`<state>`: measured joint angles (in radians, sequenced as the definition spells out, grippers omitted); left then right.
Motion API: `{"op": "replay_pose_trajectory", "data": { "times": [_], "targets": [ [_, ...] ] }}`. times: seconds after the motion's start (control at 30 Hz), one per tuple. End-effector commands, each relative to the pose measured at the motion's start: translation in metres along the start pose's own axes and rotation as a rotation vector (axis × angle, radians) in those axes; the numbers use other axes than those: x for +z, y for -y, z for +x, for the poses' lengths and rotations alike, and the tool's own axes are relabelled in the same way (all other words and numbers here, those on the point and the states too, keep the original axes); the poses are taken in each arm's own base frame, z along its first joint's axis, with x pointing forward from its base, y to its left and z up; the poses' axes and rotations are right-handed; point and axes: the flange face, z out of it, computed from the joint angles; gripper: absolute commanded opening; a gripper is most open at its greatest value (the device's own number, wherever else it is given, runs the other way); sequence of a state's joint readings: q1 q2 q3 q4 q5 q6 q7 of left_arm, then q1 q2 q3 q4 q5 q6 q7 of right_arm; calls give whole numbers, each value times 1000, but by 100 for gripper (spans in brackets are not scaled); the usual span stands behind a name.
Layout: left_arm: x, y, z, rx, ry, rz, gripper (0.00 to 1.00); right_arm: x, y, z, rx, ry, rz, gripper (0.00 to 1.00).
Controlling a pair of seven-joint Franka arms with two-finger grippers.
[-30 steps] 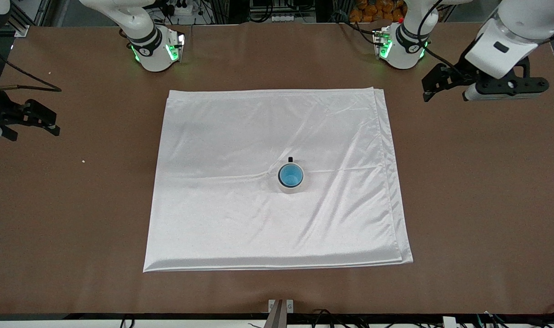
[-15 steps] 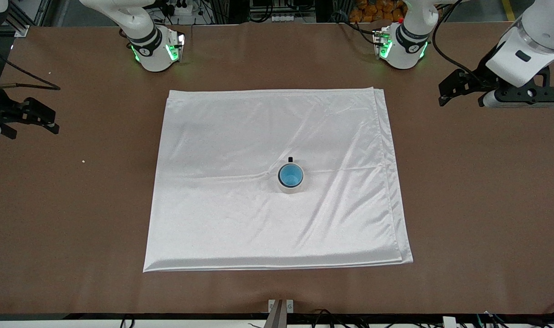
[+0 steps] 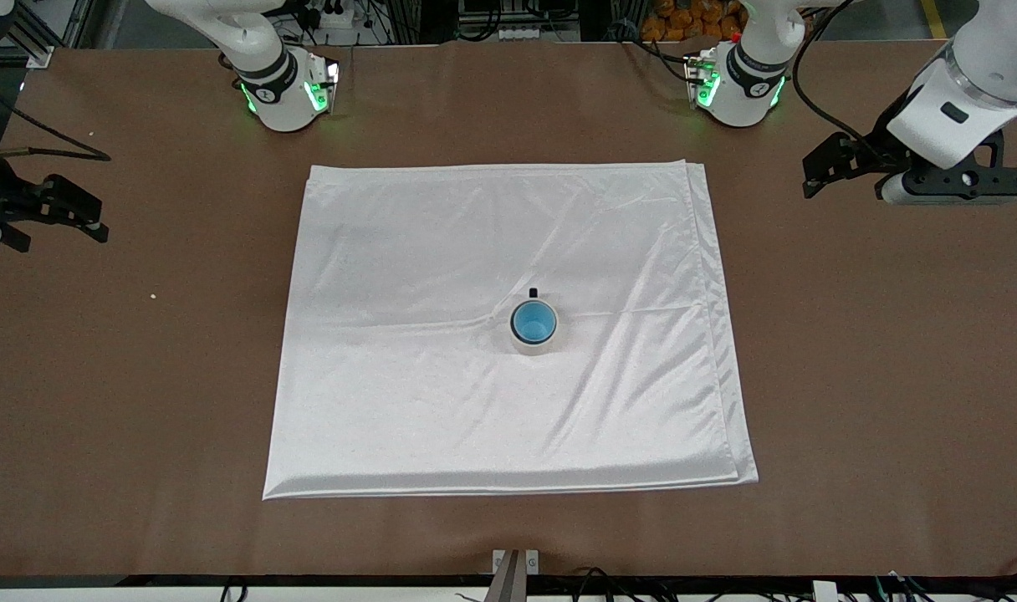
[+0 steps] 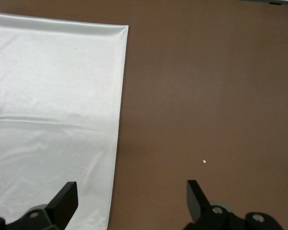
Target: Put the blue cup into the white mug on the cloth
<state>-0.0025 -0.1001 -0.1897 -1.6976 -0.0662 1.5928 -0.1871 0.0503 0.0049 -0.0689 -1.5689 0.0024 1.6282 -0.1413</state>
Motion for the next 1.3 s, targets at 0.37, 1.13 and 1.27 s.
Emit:
{"op": "replay_pose_trajectory", "data": {
  "times": [0.37,1.13,1.27],
  "targets": [
    [-8,-8,14,51,-5,46,100,-3,1,-11,5,-6,4,100],
    [-5,10,21,46,2,50,100,-3,1,-10,5,-7,4,100],
    [-4,9,21,48,4,50,100,-2,-1,-10,9,-4,4,100]
  ]
}}
